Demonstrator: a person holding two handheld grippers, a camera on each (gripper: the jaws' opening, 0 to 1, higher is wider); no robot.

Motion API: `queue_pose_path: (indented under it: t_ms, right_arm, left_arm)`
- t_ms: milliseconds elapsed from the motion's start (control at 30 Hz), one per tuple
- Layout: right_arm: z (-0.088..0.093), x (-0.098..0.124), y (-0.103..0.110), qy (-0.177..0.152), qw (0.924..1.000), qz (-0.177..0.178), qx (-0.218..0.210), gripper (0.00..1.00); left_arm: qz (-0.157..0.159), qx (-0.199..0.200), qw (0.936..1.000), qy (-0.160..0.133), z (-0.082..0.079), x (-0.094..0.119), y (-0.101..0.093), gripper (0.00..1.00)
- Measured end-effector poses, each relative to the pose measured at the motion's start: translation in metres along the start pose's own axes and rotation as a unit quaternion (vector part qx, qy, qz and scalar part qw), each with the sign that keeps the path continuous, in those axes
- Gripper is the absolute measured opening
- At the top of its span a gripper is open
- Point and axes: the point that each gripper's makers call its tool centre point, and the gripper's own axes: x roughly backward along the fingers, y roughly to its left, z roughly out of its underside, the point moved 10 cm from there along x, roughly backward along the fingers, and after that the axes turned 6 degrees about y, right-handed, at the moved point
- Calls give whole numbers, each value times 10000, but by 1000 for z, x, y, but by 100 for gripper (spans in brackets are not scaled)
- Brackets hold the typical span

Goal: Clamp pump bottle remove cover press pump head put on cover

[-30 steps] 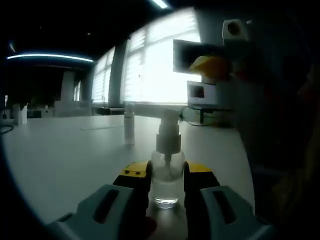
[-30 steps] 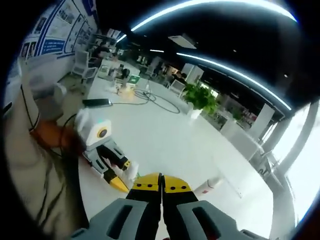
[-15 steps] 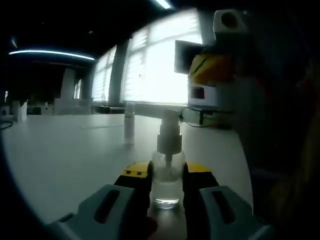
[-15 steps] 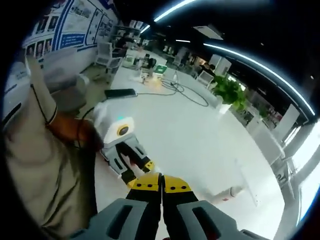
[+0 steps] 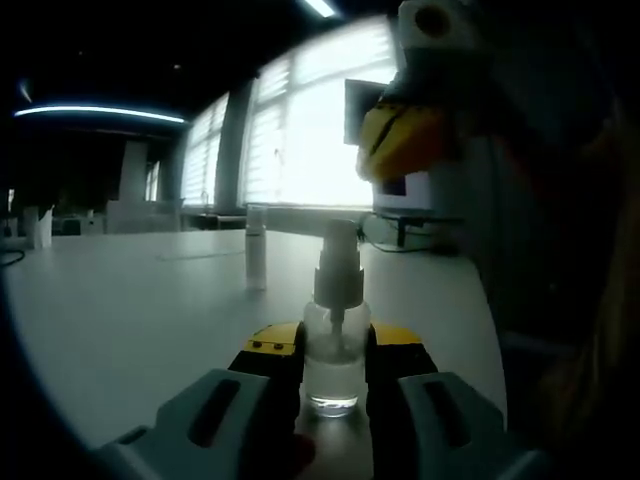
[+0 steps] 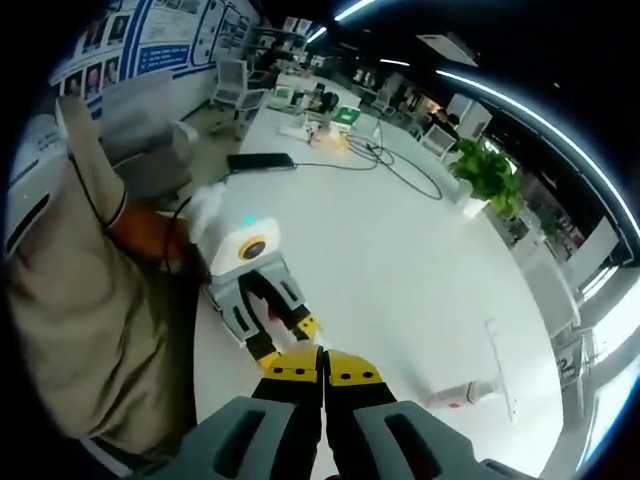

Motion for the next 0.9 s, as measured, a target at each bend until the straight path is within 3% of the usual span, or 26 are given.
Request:
queue_pose_path:
  t_ms: [900]
  right_arm:
    - [-8, -18, -7, 664, 9949, -542, 538, 0]
  left_arm:
    - [105, -55, 9999, 5, 0, -1, -3, 15]
